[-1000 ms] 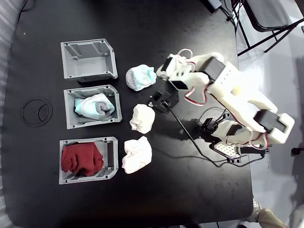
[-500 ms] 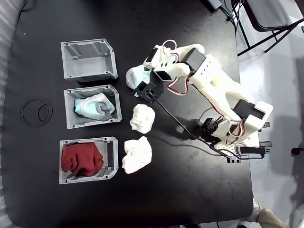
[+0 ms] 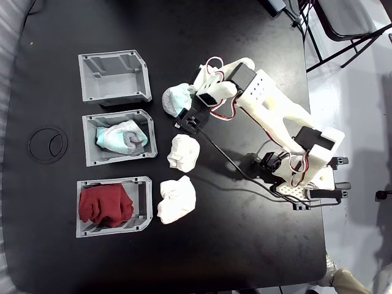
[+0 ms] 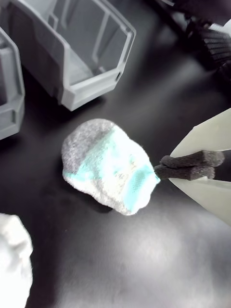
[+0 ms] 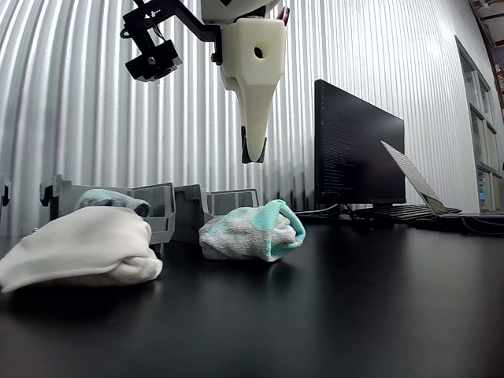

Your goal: Put the sock in the container

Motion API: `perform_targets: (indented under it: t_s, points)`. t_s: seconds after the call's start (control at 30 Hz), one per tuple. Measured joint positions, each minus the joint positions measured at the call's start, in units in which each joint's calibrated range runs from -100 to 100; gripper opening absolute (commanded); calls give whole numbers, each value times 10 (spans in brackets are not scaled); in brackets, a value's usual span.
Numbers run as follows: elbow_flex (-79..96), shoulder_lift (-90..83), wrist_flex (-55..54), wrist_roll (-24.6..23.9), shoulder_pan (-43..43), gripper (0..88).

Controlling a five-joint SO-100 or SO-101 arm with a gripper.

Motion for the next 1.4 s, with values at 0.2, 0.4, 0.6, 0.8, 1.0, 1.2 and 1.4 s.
perform_targets:
  t_s: [0.2,0.4,0.6,0.8,1.0,1.2,1.4]
  points:
    - [-36,1,0,0,22,13]
    - [-41,31,0,0,22,14]
    - [-41,44,0,0,23,14]
    - [-41,54,0,0,20,13]
    - [-86,76,0,0,20,13]
    - [-196,148,1,0,20,13]
    - [-232,166,56,0,11,13]
